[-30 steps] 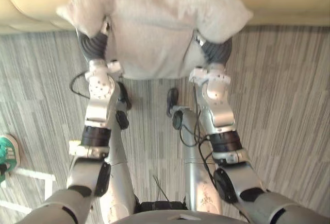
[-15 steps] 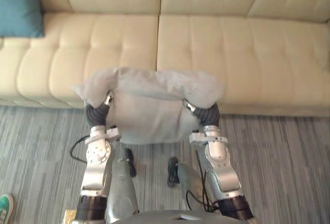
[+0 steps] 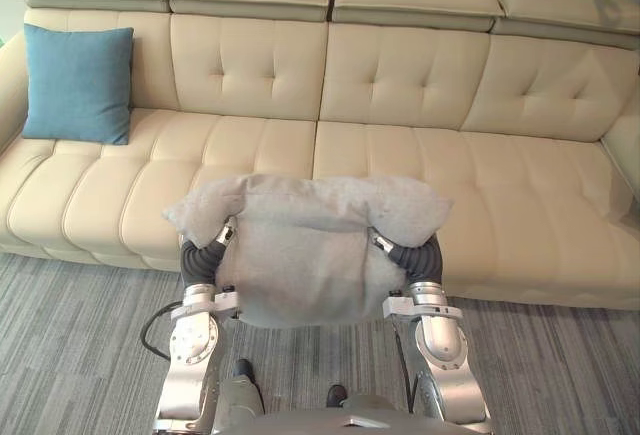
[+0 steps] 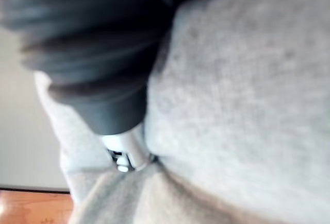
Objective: Pick up cushions and gather them together orderly.
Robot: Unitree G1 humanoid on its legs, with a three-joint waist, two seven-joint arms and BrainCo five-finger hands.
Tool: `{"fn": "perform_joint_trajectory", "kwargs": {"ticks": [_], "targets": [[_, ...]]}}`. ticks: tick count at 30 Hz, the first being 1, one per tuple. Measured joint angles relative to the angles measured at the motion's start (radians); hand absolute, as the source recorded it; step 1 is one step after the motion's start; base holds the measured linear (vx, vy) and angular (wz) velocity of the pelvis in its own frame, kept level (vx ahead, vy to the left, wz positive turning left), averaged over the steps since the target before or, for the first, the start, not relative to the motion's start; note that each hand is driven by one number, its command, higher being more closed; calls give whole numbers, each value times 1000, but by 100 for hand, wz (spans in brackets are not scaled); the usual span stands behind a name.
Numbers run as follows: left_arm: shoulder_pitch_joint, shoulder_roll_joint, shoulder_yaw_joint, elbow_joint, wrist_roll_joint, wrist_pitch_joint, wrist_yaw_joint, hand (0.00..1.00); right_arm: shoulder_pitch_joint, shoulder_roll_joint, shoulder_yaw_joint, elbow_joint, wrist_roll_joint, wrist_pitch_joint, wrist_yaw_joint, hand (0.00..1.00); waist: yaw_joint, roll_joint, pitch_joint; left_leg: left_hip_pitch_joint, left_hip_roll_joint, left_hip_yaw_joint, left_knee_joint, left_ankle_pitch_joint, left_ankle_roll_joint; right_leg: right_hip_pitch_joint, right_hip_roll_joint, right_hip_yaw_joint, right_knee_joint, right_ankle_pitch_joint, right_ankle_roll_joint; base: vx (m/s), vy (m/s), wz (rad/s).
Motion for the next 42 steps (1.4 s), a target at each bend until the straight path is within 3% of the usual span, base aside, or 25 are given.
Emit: {"fn": "perform_joint_trajectory", "kwargs": {"ticks": [8,18,20,23,25,29,32,33,34,35,38,42], "targets": [[17,35,-29,63,-1,0,-25,100,8,0,-10,4,-5,1,2,100,-13,-37,-46,34,-29,82,-68,19,17,0,-3,94,-101,77,22,-23,60,-29],[19,46,-39,99,-1,3,-32,100,7,-3,-29,84,-4,16,14,100,-16,-37,-47,65,-78,76,-161,73,37,-12,-28,94,-90,78,27,-18,33,4],[20,45,-39,99,-1,4,-32,100,8,-3,-28,82,-4,16,14,100,-21,-28,-41,35,-62,61,-67,29,37,-8,-33,81,-57,59,26,-24,12,13],[24,43,-39,85,-2,3,-32,100,14,-7,-27,64,-3,16,13,100,-11,13,-12,-37,8,38,164,-85,33,-11,-16,72,25,2,16,-73,26,3],[33,41,-40,52,-3,3,-39,100,37,-13,-24,10,-3,17,11,100,0,25,3,-59,20,36,202,-112,18,-23,-17,72,67,-32,15,-99,37,7],[52,40,-25,-9,-3,3,-43,100,52,-26,10,-84,-4,17,1,100,13,25,4,-68,11,48,170,-108,-3,-47,-18,86,47,-30,12,-6,35,-4],[73,36,-20,-13,-2,3,-43,100,53,-37,20,-83,-4,22,1,100,28,27,13,-61,24,37,264,-125,-32,-15,-18,127,39,-23,9,74,30,-23],[76,36,-21,-13,-3,3,-43,100,53,-43,20,-83,-4,22,1,100,30,27,12,-62,24,30,274,-131,-35,-11,-18,135,35,-23,10,106,69,-52],[83,35,-25,-18,-2,3,-43,100,53,-51,19,-83,-4,22,1,100,29,39,0,-41,20,27,248,-176,-6,-18,-9,161,16,-19,20,94,75,-51],[83,35,-25,-20,-3,3,-43,100,50,-48,20,-81,-4,22,1,100,27,36,-1,-40,15,30,238,-188,18,-26,-8,177,10,-18,24,105,113,-69],[86,47,-24,-21,-7,4,-44,100,53,-45,29,-78,-4,22,2,100,29,-2,-23,-57,-10,101,217,-210,33,-84,-33,239,-3,-12,51,172,132,-53],[81,54,-13,15,-23,7,-45,100,-9,-44,29,35,-4,19,9,100,29,-26,-40,-82,-75,68,200,-215,42,-117,-74,270,-45,20,100,231,117,-29]]}}
